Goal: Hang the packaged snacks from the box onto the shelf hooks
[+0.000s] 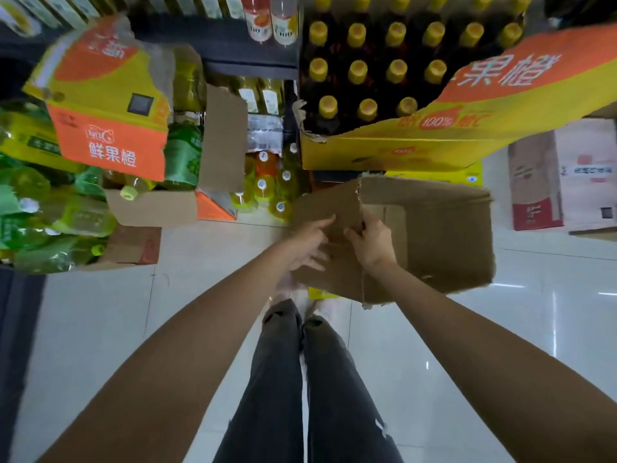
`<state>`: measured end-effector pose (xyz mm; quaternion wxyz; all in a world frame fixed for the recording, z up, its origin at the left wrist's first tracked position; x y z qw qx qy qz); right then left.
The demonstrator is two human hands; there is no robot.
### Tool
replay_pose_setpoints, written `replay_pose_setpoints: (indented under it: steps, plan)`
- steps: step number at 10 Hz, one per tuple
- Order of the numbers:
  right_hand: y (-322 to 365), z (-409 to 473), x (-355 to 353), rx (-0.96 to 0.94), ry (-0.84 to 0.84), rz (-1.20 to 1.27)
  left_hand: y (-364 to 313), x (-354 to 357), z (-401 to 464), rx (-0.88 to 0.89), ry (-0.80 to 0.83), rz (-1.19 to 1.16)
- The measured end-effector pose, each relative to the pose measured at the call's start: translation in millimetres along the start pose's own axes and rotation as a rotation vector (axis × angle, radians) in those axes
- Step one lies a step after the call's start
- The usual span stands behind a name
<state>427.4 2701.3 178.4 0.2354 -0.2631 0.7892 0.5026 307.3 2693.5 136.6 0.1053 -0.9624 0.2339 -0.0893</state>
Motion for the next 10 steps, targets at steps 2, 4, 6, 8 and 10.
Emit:
replay_pose_setpoints:
  steps: [2,4,6,8,10]
  plan:
    - [-6.6,50.4,75.7,0.002,0.161,0.047,4.6,-45.5,48.7,-0.015,-0.047,-0.095]
    - [-20.2,77.6,124.4,0.165,0.236,0.517,0.5,-78.9,84.4,0.069,-0.140,-0.166]
    - [-13.9,92.9,151.9,0.202,0.263,0.728,17.6,-99.5,101.8,-0.001,-0.210,-0.197]
    - [-22.0,94.9,169.3,0.241,0.246,0.712,8.4,-118.8,103.8,0.232,-0.474,-0.019]
    - [-32.8,70.7,143.7,0.292,0.209,0.624,-1.4,-113.2,64.9,0.314,-0.577,0.085]
Point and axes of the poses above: each hand's wrist, its own z-axis towards the middle knuckle, its own x-axis out of the palm, y = z × x, the point moved 8 cm from there along z, towards the middle knuckle, and after that the axes turned 12 degrees about -x, right-handed, at the moved point
